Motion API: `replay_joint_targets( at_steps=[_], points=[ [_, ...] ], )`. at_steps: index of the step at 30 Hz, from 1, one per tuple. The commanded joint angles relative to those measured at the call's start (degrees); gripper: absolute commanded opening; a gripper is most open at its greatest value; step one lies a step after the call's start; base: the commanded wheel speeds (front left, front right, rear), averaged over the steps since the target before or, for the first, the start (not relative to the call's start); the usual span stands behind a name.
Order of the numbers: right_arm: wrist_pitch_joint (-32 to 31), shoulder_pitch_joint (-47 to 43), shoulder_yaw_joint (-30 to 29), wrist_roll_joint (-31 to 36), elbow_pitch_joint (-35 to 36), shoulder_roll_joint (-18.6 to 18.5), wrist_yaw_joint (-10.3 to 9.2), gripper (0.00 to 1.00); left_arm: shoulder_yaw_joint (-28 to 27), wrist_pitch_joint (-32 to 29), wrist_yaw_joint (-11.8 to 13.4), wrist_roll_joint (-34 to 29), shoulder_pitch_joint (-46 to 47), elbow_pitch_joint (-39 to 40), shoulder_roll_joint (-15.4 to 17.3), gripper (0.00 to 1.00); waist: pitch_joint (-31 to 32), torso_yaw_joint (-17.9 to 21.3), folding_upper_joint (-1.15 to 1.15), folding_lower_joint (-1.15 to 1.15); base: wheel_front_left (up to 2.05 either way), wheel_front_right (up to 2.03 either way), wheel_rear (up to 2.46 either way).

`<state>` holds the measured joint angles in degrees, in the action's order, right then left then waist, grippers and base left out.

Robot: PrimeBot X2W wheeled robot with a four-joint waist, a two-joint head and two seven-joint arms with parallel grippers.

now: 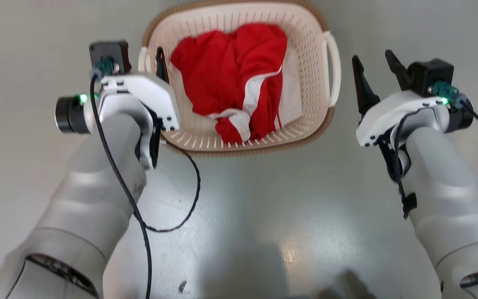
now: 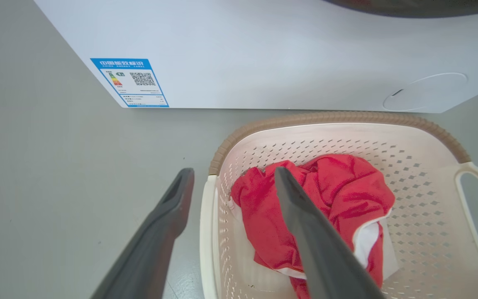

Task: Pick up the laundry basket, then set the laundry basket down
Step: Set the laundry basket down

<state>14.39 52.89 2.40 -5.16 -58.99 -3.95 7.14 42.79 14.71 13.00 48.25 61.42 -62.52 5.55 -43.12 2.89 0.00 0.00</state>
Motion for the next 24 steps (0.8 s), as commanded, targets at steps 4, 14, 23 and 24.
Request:
replay_joint_targets(
  at_steps=[4, 14, 23, 24],
  points=[
    [0.6, -4.6, -0.8, 1.8, 3.3, 1.1, 0.35, 1.0, -3.5, 0.3, -0.8, -2.5, -4.1, 2.9, 1.7, 1.0, 5.1, 0.1, 0.0, 0.0, 0.0, 0.0, 0.0],
    [0.6, -12.0, -4.6, 5.5, 10.3, 1.1, 0.35, 1.0, -11.1, 0.3, -3.4, -8.5, -13.7, 9.0, 2.8, 1.0, 14.5, -0.2, 0.0, 0.0, 0.0, 0.0, 0.0],
    [0.6, -22.7, -6.1, 7.8, 18.8, 1.1, 0.35, 1.0, -20.2, 0.3, -6.9, -15.8, -27.6, 16.9, 2.1, 1.0, 26.2, -0.6, 0.0, 0.0, 0.0, 0.0, 0.0],
    [0.6, -23.7, -6.2, 7.9, 19.4, 1.1, 0.35, 1.0, -20.9, 0.3, -7.0, -16.6, -28.7, 17.6, 2.1, 1.0, 27.1, -0.6, 0.0, 0.0, 0.0, 0.0, 0.0]
  ],
)
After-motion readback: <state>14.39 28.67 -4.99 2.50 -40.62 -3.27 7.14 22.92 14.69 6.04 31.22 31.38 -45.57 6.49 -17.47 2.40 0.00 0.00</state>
